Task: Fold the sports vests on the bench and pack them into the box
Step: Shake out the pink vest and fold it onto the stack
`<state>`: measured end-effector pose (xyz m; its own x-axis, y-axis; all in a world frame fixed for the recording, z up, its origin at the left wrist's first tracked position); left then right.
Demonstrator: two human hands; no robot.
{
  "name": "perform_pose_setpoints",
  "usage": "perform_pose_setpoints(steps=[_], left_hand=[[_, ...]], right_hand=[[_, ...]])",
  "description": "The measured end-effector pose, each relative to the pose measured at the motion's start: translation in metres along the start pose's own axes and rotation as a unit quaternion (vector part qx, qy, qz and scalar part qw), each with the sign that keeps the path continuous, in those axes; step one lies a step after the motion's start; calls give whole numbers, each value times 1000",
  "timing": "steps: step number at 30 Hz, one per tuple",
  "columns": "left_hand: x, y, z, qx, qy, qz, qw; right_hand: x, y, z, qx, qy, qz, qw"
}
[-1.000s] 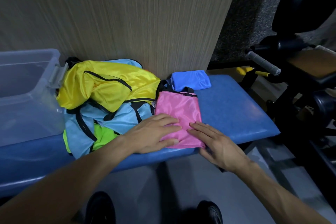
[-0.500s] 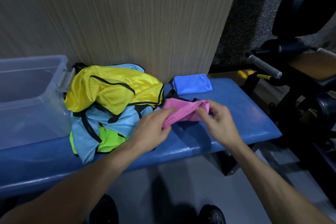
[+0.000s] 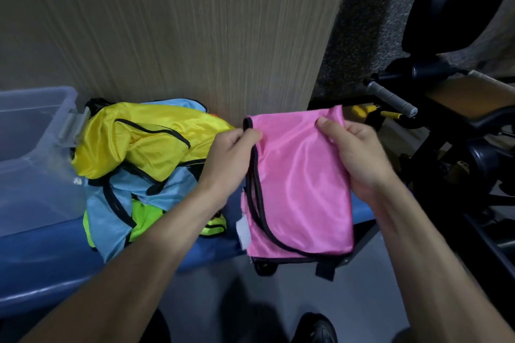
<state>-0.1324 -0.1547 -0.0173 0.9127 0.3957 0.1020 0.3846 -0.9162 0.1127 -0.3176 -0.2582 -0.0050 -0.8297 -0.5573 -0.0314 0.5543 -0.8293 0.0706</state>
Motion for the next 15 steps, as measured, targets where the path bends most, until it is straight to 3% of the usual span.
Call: perform_pose_setpoints(steps=[3,5,9,12,15], left_hand=[[-2,27,47,160,22,42,986],[-2,44,79,214,33,70,974],[3,72,110,229,53,45,971],[7,91,119,213,97,9,972],[12,103,116,155,206,-14,966]], right_hand=[[4,23,-63,-130,-5,-4,992],[10,34,-101,-188,0,-9,982],[18,51,-132,-235,-25,23,971],[17,65,-132,-202,-75,17,976],[16,69,-125,-146,-177,-13,973]])
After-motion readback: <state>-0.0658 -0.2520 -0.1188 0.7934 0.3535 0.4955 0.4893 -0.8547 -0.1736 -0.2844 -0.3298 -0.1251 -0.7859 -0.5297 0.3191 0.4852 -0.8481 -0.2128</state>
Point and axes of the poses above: each hand's wrist, its own y-axis towards the middle knuckle, its own x-axis out of the back of the hand, z = x × y, the point moved 4 cm from there along y, towards the middle knuckle, and after that the axes turned 10 degrees about z, right-handed, at the moved point
